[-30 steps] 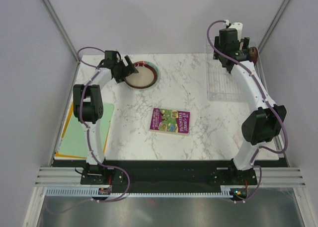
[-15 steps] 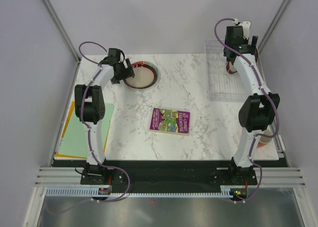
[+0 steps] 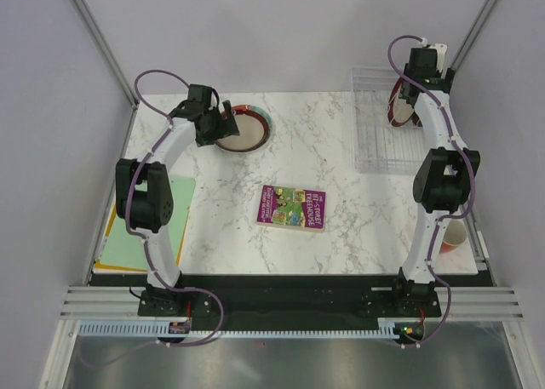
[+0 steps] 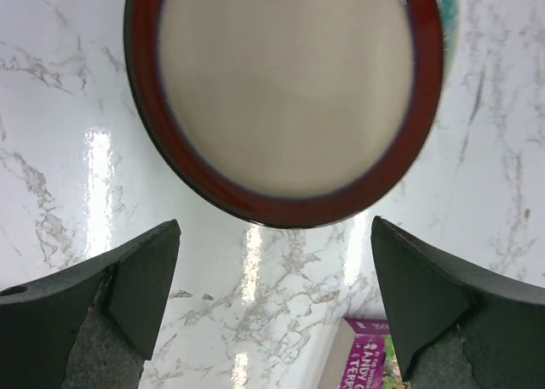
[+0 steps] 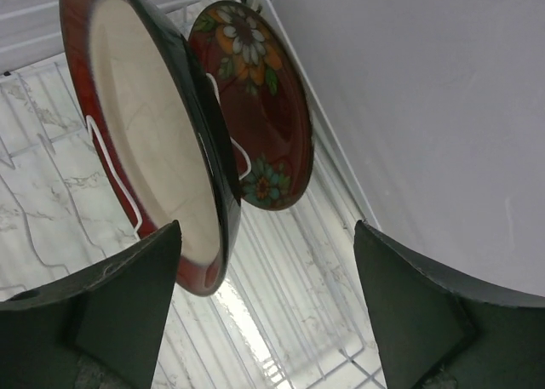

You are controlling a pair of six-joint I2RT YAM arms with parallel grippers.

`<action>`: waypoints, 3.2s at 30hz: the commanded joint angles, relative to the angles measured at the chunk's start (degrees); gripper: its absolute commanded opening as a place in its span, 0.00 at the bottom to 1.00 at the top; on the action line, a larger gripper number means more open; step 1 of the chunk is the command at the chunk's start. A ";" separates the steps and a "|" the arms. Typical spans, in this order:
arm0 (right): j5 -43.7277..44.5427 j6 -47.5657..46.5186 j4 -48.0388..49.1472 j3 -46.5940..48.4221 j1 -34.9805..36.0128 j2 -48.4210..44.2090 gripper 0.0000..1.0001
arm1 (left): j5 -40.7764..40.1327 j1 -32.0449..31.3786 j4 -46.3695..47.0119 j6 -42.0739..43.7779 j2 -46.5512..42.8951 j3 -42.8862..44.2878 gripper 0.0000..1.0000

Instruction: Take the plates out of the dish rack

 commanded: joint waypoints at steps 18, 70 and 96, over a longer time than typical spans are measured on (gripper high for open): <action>-10.28 2.05 8.07 3.61 -1.55 5.45 0.00 | 6.68 -1.93 9.38 -2.91 -8.14 -7.80 1.00; -26.35 20.31 7.99 -16.17 19.10 -34.37 0.00 | 33.39 -3.86 50.22 -21.44 -12.45 -20.54 0.99; -45.25 38.52 24.08 -34.99 25.34 -42.55 0.00 | 38.50 -6.59 79.78 -40.79 -4.97 -24.85 0.94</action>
